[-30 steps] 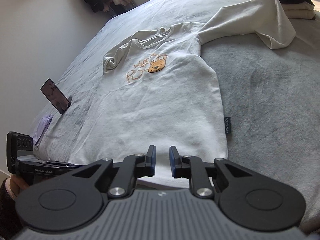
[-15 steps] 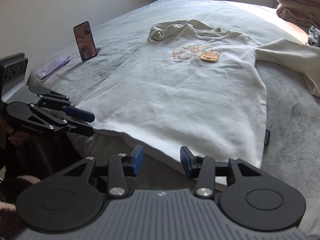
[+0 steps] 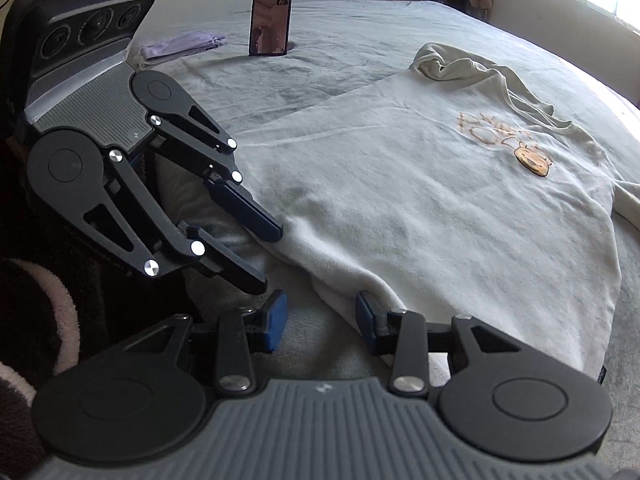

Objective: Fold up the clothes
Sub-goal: 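Release the hem with both grippers and pull back from the sweatshirt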

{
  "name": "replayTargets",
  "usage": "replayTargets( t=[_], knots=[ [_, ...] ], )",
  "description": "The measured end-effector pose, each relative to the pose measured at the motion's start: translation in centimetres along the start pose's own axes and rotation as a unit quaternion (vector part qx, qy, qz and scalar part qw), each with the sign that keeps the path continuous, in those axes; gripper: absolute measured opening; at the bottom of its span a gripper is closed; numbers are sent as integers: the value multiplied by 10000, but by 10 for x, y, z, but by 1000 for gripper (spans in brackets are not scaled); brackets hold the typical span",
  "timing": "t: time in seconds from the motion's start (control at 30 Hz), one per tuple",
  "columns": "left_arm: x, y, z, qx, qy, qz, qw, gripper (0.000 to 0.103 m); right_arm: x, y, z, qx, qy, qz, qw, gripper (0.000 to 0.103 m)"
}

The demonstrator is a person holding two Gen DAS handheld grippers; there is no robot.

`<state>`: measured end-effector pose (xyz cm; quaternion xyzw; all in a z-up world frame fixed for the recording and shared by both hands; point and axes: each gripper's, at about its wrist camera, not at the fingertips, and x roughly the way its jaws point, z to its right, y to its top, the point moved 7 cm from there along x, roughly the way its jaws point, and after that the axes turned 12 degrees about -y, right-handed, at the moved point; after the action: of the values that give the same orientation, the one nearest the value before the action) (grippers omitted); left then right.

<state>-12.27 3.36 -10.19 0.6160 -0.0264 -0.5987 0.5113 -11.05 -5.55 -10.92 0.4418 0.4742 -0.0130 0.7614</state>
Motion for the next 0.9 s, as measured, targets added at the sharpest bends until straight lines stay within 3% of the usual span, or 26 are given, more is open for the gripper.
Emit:
replayTargets(
  t=[0.13,0.2,0.3,0.57,0.67,0.73,0.83,0.9],
  knots=[
    [-2,1,-2,-62,-71,11,10000,36,2,0,2,-131,-78,-12,9999,23],
    [-4,3,0,4,12,37,10000,36,3,0,4,-194,-178,-40,9996,8],
    [-8,6,4,174,167,78,9997,37,0,3,9,-14,-54,-96,9999,4],
    [-4,8,8,635,625,42,9960,41,-12,16,34,1263,647,-99,9898,4],
    [1,8,1,620,1025,-95,9928,12,-13,18,38,1451,739,-98,9866,5],
    [0,8,-2,586,1100,-89,9922,7,-16,17,36,1392,681,-2,9879,7],
    [-6,9,-4,433,1034,5,9937,5,-26,19,30,1225,564,274,9905,22],
    [-8,10,-5,325,986,34,9946,5,-31,21,21,984,470,445,9930,55]
  ],
)
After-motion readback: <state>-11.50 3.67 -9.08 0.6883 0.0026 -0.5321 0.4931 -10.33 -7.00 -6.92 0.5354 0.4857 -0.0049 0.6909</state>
